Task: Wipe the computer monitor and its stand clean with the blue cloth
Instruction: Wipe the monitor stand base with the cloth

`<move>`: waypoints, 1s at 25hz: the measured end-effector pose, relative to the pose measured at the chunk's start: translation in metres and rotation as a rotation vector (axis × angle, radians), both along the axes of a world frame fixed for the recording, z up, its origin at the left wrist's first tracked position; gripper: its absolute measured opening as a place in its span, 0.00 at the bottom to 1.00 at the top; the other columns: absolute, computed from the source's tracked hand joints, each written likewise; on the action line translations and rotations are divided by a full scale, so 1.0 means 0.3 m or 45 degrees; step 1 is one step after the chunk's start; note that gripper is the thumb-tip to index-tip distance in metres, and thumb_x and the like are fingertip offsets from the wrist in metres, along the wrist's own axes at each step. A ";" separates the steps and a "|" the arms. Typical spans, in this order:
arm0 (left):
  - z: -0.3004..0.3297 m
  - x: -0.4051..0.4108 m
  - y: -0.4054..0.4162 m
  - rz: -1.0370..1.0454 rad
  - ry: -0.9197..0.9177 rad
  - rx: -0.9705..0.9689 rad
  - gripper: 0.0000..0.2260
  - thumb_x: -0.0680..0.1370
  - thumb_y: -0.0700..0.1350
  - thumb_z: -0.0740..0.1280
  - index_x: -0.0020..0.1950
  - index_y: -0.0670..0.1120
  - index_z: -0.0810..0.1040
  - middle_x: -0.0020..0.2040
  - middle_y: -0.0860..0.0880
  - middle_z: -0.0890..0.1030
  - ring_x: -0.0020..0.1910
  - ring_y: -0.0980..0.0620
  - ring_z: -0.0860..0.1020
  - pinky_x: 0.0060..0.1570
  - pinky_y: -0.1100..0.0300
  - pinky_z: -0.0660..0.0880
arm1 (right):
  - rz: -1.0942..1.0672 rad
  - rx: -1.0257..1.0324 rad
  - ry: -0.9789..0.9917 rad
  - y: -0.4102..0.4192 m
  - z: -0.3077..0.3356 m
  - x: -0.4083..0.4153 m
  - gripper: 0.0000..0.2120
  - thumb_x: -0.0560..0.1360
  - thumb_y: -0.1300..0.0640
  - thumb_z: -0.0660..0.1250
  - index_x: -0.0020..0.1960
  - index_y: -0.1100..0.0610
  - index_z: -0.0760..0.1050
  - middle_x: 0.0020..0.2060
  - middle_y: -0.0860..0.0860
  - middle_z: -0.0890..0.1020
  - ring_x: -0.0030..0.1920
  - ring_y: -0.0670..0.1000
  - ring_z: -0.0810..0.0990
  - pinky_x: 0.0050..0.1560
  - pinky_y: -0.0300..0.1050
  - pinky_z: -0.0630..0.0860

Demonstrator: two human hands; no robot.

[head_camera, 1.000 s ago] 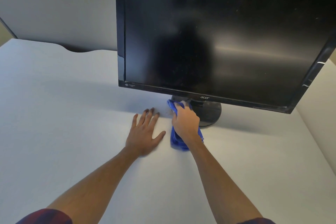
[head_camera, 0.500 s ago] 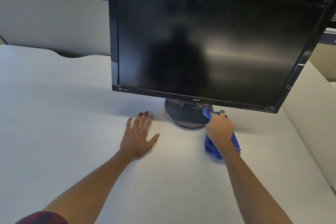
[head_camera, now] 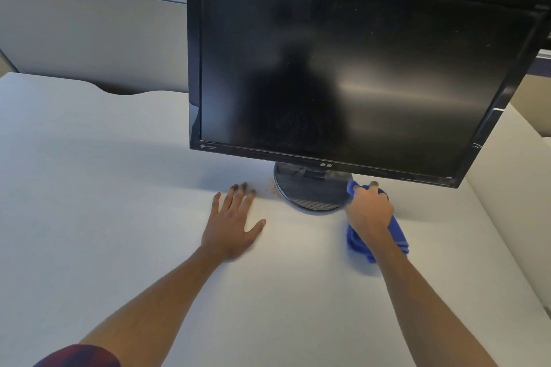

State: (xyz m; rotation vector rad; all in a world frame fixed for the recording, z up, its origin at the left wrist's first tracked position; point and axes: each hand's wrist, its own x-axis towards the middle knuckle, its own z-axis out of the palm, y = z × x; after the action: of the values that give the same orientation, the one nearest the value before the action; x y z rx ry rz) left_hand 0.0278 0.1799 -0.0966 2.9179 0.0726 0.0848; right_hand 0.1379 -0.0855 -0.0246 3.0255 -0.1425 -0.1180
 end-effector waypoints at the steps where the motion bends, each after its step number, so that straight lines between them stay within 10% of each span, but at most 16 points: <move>1: -0.002 -0.001 0.001 -0.002 0.003 -0.001 0.32 0.78 0.66 0.46 0.78 0.52 0.49 0.79 0.50 0.46 0.78 0.49 0.44 0.75 0.44 0.43 | 0.001 0.046 -0.047 0.038 0.020 -0.013 0.20 0.77 0.57 0.64 0.68 0.55 0.68 0.62 0.57 0.71 0.57 0.57 0.75 0.52 0.48 0.76; 8: -0.009 0.003 -0.010 0.030 0.019 -0.033 0.32 0.78 0.67 0.45 0.79 0.54 0.47 0.79 0.52 0.44 0.78 0.51 0.42 0.74 0.46 0.40 | 0.568 0.304 0.021 0.490 -0.043 -0.135 0.24 0.78 0.56 0.61 0.73 0.51 0.62 0.72 0.54 0.63 0.65 0.57 0.70 0.58 0.49 0.73; 25: -0.017 -0.011 0.008 0.005 -0.011 0.010 0.32 0.78 0.66 0.45 0.78 0.52 0.51 0.79 0.51 0.48 0.78 0.50 0.45 0.75 0.45 0.44 | 0.015 0.542 -0.011 -0.054 -0.006 -0.092 0.16 0.80 0.54 0.61 0.67 0.55 0.69 0.59 0.53 0.75 0.48 0.52 0.75 0.46 0.43 0.72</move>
State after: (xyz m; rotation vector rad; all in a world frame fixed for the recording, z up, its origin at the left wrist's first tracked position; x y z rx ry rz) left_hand 0.0244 0.1825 -0.1016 2.9252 0.0774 0.0984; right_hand 0.1103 -0.1018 -0.0266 3.4507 -0.1119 -0.1515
